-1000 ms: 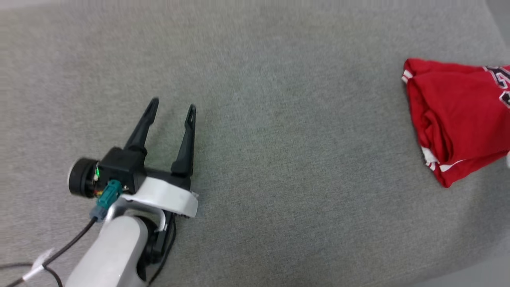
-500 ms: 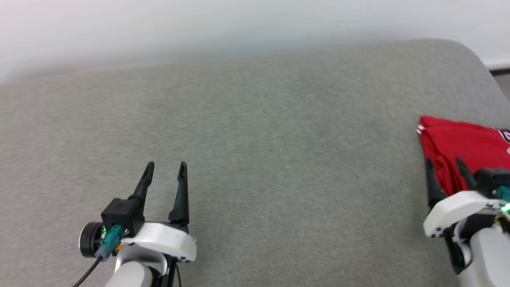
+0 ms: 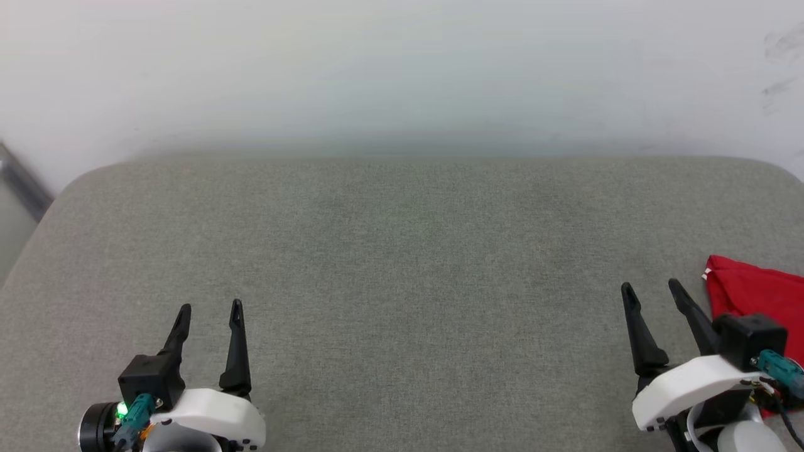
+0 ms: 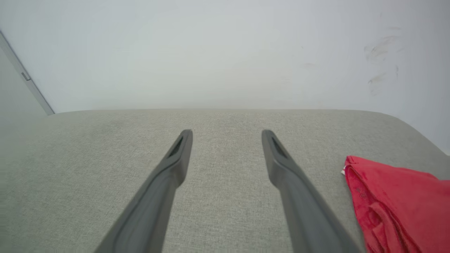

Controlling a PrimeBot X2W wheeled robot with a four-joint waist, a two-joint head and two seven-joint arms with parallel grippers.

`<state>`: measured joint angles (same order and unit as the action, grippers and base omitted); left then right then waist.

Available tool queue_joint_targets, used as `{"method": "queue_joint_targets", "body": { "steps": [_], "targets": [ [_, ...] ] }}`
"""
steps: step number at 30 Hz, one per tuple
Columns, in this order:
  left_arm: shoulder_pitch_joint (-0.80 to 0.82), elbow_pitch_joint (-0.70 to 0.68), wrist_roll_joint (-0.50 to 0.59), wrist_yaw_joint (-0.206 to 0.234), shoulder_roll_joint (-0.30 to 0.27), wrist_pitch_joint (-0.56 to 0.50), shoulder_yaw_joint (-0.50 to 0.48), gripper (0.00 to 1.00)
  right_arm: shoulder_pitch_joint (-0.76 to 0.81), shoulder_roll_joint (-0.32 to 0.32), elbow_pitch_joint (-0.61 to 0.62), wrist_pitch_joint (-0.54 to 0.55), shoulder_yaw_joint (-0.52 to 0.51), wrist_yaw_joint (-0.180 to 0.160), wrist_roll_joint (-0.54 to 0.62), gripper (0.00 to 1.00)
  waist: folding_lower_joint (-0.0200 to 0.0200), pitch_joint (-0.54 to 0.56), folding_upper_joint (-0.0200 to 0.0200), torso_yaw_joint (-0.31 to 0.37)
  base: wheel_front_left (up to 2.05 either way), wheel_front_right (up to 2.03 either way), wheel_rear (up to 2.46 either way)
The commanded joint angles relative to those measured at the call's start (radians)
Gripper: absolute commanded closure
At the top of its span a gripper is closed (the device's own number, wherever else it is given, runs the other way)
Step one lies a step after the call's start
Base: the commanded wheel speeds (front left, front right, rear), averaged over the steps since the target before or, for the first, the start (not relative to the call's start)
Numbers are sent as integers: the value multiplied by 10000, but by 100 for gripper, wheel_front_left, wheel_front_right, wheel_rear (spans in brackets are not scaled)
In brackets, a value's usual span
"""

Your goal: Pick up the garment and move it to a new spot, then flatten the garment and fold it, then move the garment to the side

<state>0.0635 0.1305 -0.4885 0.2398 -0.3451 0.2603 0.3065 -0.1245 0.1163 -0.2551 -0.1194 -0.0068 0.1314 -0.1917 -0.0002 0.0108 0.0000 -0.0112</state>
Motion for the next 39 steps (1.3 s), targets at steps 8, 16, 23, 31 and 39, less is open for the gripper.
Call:
{"method": "queue_joint_targets", "body": {
  "steps": [8,16,23,31,39],
  "targets": [
    [-766,-6,178,-179,136,56,-196,0,1673,-234,1904,832,2,-13,132,0,2,499,0,302,0,0,0],
    [-833,158,387,-445,280,57,-336,0,2056,-310,2446,1283,-5,-13,132,0,2,533,0,443,0,0,0],
    [-691,324,492,-638,358,56,-502,0,1989,-221,2396,1270,34,-13,84,0,2,521,0,501,0,0,0],
    [-787,423,269,-782,577,-66,-613,100,1913,-272,2190,1276,-14,0,-121,100,2,505,0,517,0,0,0],
    [-632,506,-1047,-1103,836,-479,-1015,100,1695,-316,1955,1425,-150,-1,-1742,100,2,463,0,492,0,0,0]
  ]
}}
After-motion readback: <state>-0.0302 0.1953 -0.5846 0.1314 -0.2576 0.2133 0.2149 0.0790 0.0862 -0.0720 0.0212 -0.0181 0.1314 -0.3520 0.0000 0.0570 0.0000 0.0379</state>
